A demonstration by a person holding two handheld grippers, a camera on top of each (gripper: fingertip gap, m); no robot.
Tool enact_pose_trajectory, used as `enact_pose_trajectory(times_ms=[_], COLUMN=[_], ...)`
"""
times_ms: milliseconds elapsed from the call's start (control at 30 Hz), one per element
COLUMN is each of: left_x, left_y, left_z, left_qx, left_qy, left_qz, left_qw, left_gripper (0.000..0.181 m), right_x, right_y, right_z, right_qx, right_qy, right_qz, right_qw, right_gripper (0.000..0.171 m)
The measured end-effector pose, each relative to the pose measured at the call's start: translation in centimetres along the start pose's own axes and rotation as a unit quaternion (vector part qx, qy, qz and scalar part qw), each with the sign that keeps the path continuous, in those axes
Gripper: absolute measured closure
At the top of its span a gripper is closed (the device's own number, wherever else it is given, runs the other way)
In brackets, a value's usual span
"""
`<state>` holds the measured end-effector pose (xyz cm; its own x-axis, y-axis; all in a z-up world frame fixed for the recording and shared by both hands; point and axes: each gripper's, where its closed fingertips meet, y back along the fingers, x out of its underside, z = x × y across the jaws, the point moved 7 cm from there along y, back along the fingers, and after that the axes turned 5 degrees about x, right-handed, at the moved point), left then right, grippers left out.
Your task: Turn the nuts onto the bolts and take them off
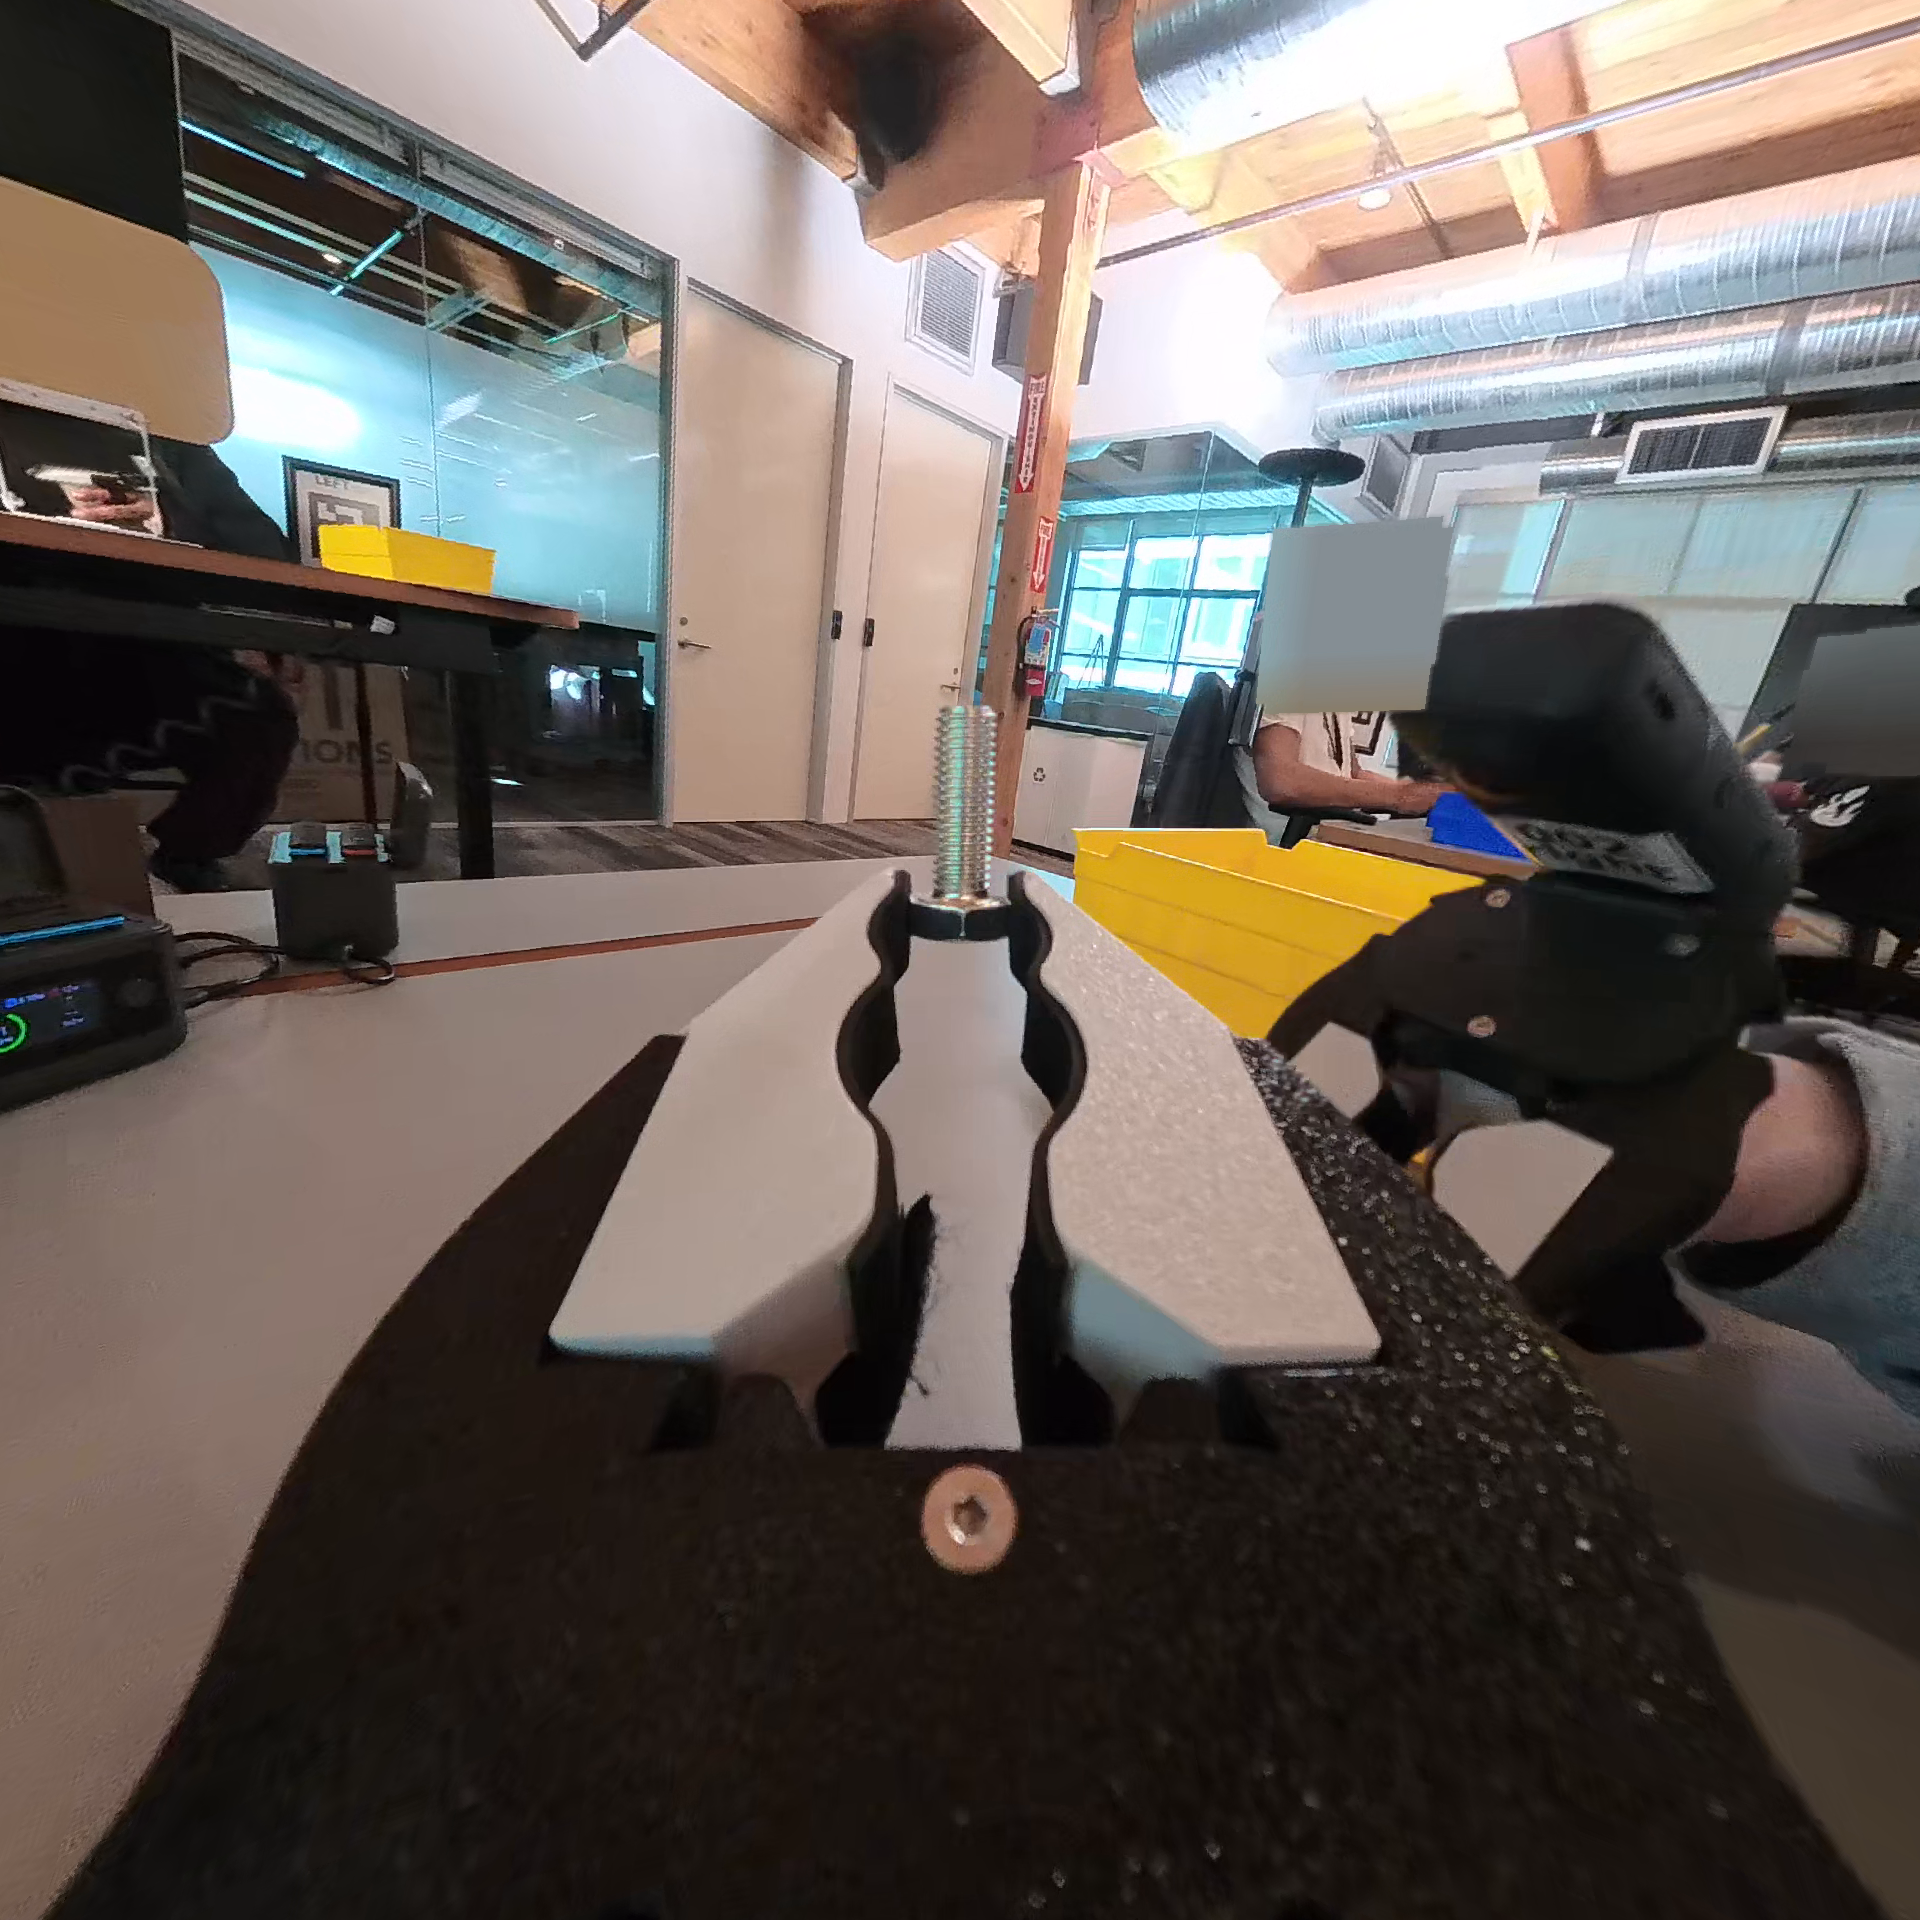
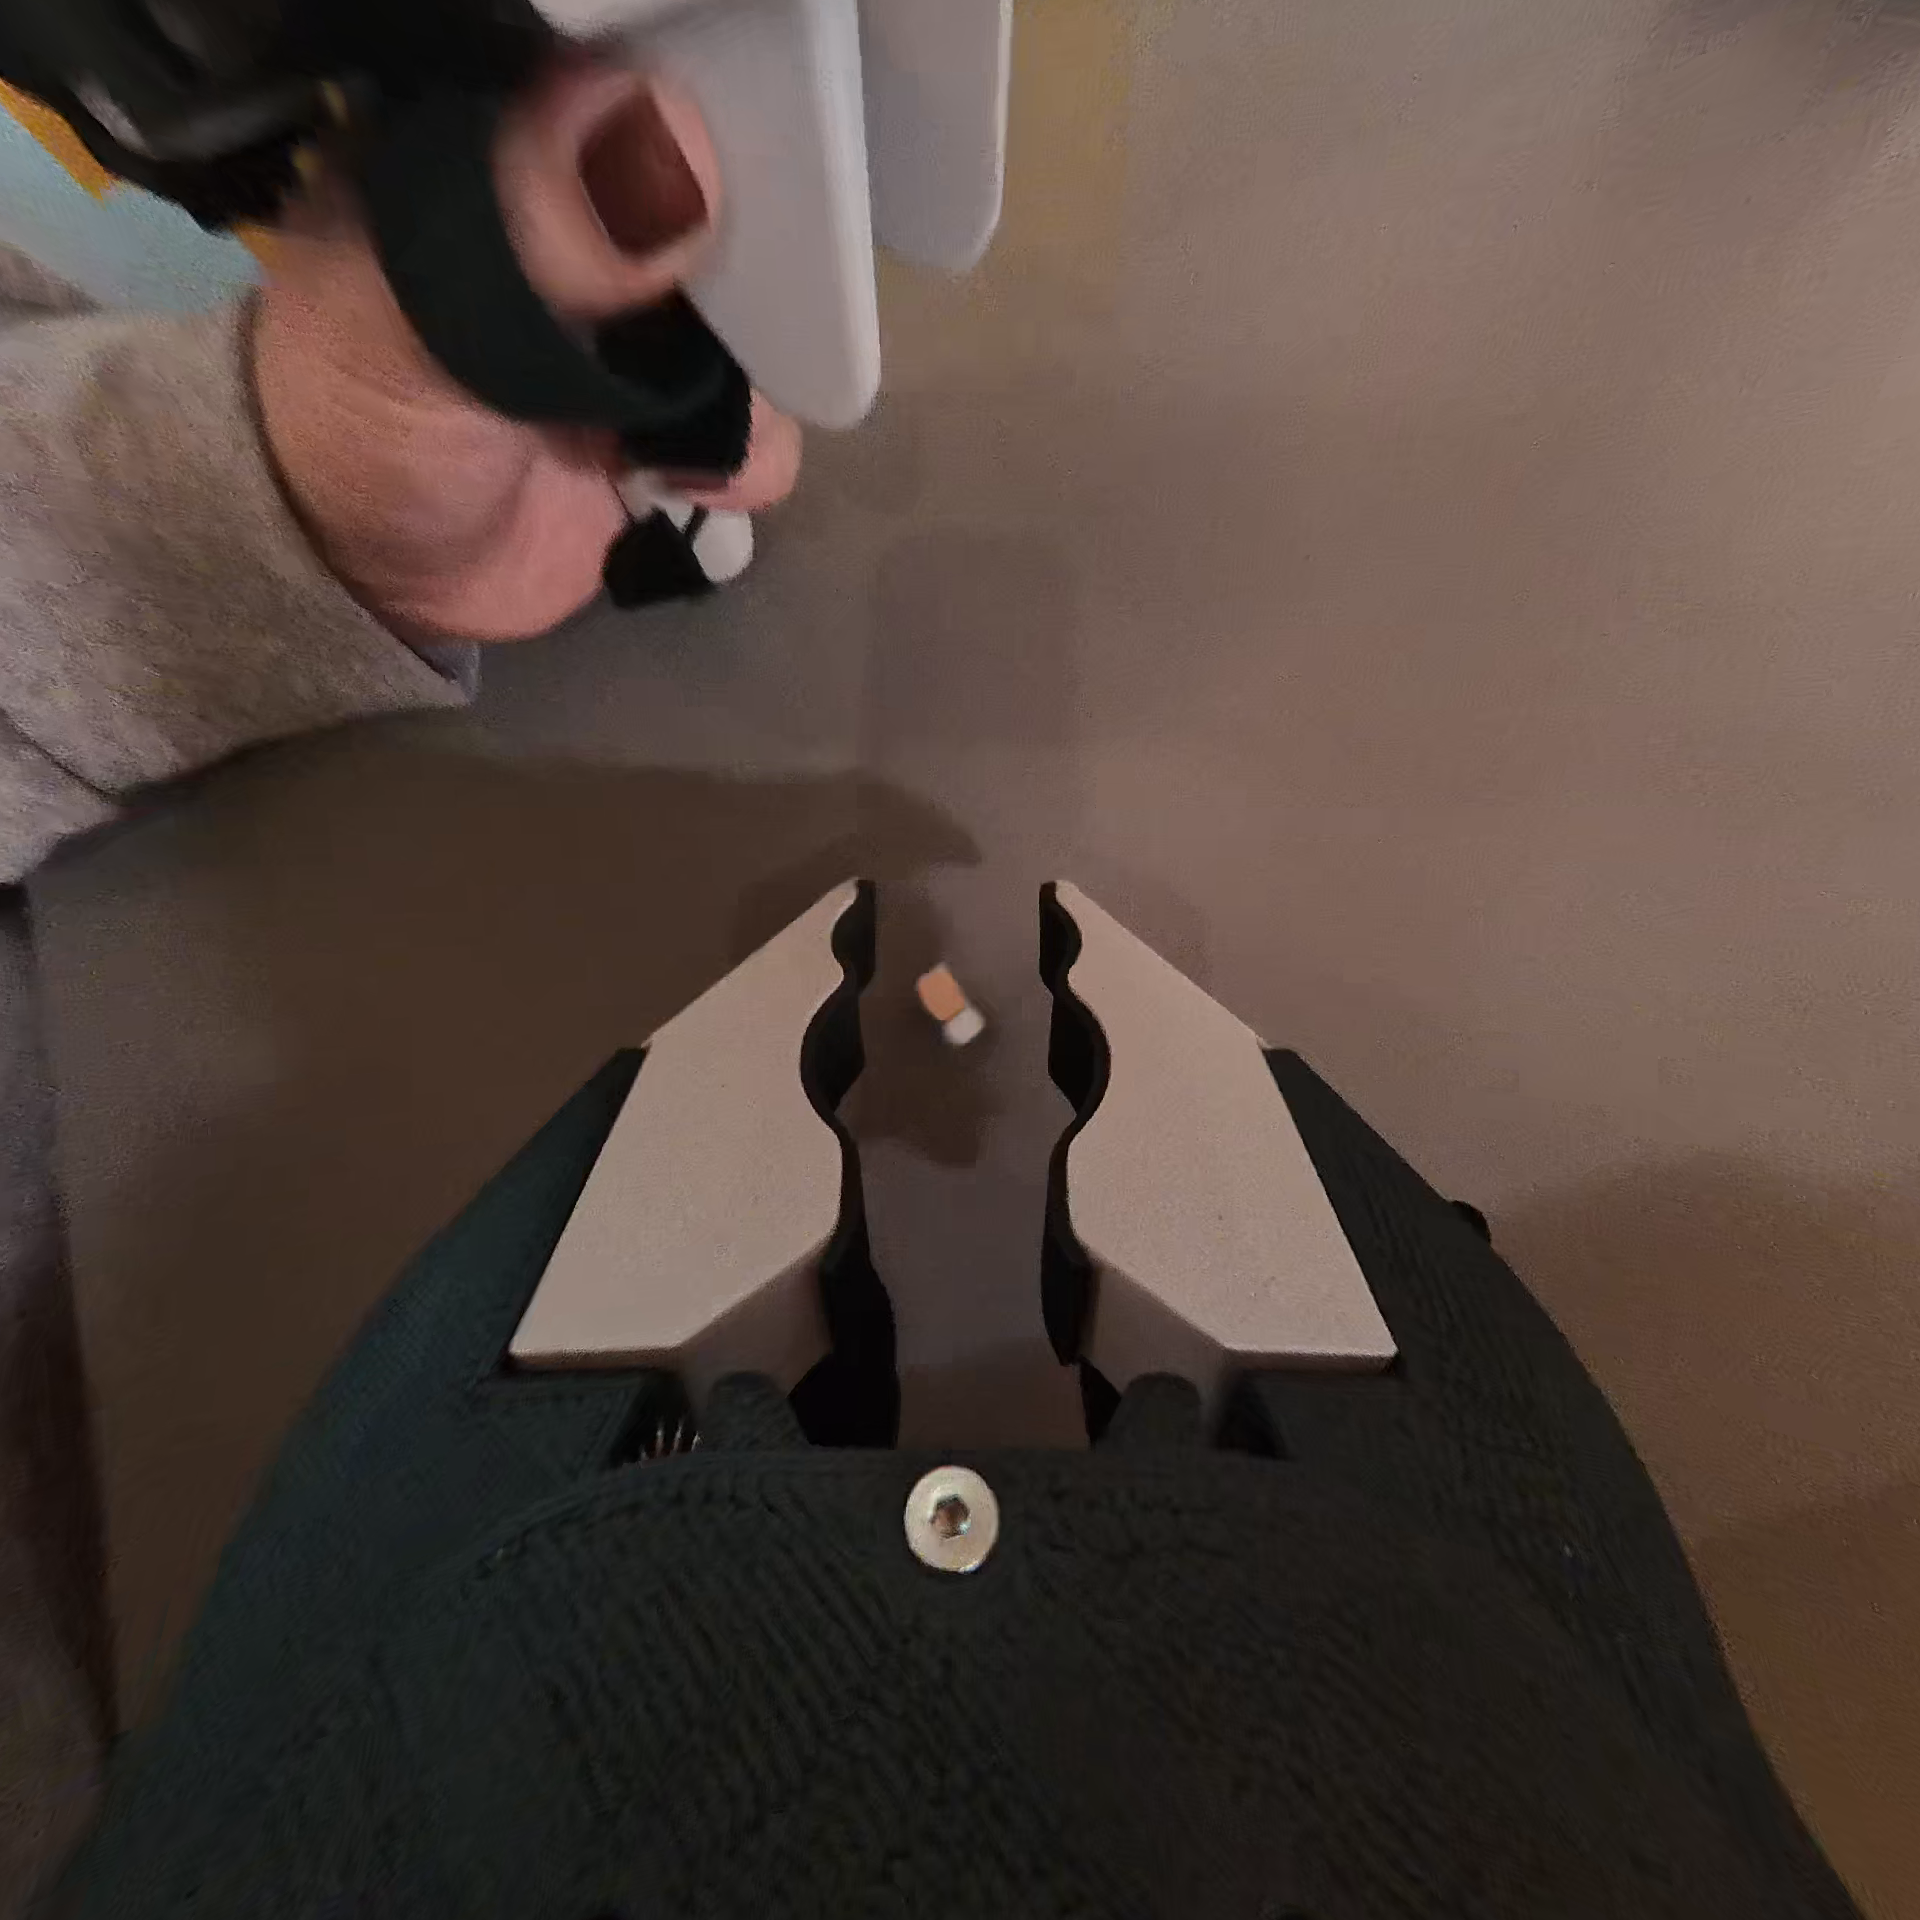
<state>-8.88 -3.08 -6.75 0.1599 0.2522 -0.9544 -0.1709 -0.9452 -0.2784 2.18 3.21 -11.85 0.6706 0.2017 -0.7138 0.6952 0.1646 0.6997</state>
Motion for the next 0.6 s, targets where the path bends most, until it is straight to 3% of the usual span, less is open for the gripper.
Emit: enact_pose_trajectory(times_ms=[133,333,433,600], left_x=[0.0,0.1,0.1,0.2], left_y=[0.0,0.0,-0.1,-0.3], left_z=[-0.1,-0.4,-0.6,-0.9], left_qx=[0.005,0.01,0.01,0.014], left_qy=[0.001,-0.01,-0.021,-0.034], left_qz=[0.002,0.006,0.01,0.019], left_qw=[1.0,1.0,1.0,0.999], left_gripper=[0.165,0.165,0.165,0.165], right_x=[0.8,2.2,3.2,2.6], right_y=[-0.2,2.5,3.0,2.0], right_z=[0.6,1.1,1.9,2.8], right_qx=[0.001,0.033,0.021,0.014], right_qy=[0.018,0.019,0.003,0.01], right_qz=[0.006,-0.028,-0.008,-0.03], right_qw=[1.0,0.999,1.0,0.999], right_gripper=[0.144,0.142,0.134,0.134])
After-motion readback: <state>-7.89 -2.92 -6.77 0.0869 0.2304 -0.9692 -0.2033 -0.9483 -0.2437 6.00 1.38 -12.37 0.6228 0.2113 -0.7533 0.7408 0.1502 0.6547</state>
